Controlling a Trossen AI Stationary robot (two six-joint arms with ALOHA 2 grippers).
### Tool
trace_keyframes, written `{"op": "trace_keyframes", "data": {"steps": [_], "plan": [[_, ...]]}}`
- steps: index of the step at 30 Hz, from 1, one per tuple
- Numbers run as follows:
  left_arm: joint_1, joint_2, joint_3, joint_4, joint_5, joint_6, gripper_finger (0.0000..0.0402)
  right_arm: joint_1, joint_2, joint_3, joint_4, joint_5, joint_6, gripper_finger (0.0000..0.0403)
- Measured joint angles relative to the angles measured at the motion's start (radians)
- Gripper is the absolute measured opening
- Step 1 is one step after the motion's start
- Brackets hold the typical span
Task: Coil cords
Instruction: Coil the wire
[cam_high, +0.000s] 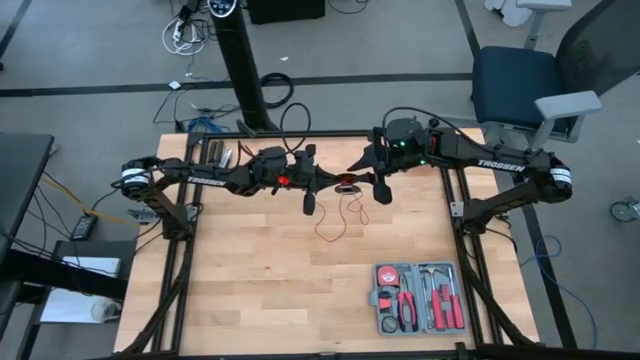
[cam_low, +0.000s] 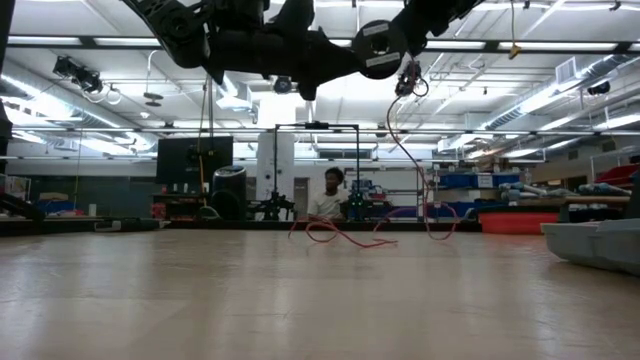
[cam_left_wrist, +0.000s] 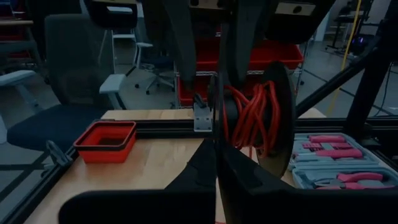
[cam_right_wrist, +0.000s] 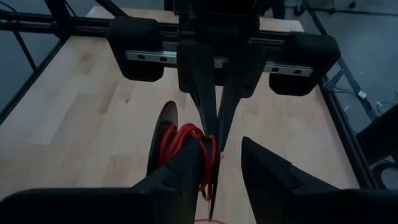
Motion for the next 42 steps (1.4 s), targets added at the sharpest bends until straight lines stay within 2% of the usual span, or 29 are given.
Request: {"op": "trace_keyframes", "data": {"steps": [12,19,22,27,36,42], "plan": [[-0.001,0.0,-0.001,0.015,-0.004,-0.013,0.0006,0.008,0.001,0.0,0.003,0.0,0.001,0.0113],[-0.005,0.0,-0.001,0.021,-0.045,-0.033,0.0006,0.012,0.001,0.0,0.006,0.003,0.002,0.011],[-0.01,0.0,-0.001,0.022,-0.052,-0.033,0.0006,0.012,0.001,0.0,0.002,0.001,0.002,0.0086],[-0.016,0.0,-0.001,0.023,-0.06,-0.029,0.0011,0.012,0.001,0.001,-0.01,0.001,-0.007,0.0013],[-0.019,0.0,-0.001,0.029,-0.086,-0.03,0.0072,0.013,0.001,0.001,-0.03,0.002,0.017,0.0003],[-0.014,0.0,-0.001,-0.011,-0.085,-0.03,0.0082,0.032,-0.001,-0.04,-0.019,0.05,0.019,0.0002]]}}
